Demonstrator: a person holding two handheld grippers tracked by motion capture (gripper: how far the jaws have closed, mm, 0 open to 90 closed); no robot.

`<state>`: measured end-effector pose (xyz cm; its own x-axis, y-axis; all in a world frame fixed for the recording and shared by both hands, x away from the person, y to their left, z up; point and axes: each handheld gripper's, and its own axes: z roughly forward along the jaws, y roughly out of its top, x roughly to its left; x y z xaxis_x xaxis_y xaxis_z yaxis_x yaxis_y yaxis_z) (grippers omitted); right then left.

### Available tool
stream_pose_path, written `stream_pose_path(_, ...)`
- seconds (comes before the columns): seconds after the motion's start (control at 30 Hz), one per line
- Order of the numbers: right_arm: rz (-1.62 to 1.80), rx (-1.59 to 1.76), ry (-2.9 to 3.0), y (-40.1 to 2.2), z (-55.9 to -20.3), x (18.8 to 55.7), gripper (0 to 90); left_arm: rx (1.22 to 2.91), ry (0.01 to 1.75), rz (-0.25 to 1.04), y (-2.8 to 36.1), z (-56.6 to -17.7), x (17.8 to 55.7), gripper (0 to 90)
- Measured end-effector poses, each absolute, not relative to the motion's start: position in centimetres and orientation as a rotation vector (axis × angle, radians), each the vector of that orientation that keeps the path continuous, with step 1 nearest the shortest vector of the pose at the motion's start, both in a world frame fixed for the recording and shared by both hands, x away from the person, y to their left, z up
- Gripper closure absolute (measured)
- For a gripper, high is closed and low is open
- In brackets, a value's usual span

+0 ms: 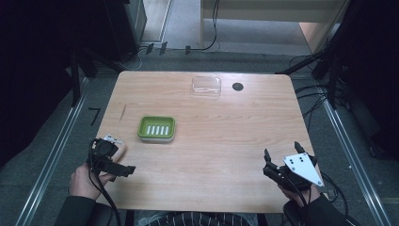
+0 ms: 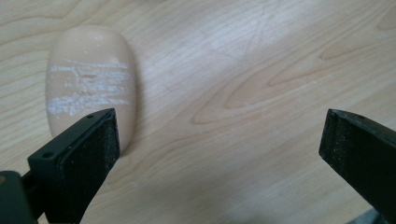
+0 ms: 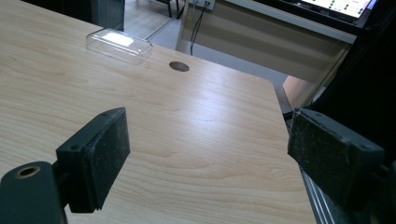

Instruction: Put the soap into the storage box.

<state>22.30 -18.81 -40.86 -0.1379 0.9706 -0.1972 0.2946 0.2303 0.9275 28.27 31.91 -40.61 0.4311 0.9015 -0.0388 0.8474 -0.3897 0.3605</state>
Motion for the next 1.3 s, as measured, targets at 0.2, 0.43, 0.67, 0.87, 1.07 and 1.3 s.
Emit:
stream_pose_path(0.2, 0.952, 1.212, 1.613, -18.8, -40.9, 22.3, 13.6, 2.350, 1.516, 0.240, 32.4, -40.8, 29.1, 0.0)
stream_pose_path(0.43, 0.954, 1.213, 1.613, -18.8, -40.9, 22.3, 13.6, 2.355, 1.536, 0.255, 32.7, -41.0, 29.8, 0.0)
stream_pose_path(0.67, 0.955, 1.212, 1.614, -18.9, -40.9, 22.3, 13.6, 2.351, 1.556, 0.238, 33.3, -41.3, 30.7, 0.0)
stream_pose_path(0.87, 0.956, 1.213, 1.614, -18.9, -40.9, 22.3, 13.6, 2.348, 1.581, 0.225, 33.8, -41.7, 31.6, 0.0)
stream_pose_path(1.07, 0.956, 1.214, 1.616, -18.9, -40.9, 22.3, 13.6, 2.338, 1.598, 0.212, 34.0, -42.0, 32.5, 0.0)
stream_pose_path(1.3, 0.955, 1.216, 1.616, -18.9, -40.9, 22.3, 13.6, 2.352, 1.611, 0.203, 34.1, -42.6, 33.4, 0.0)
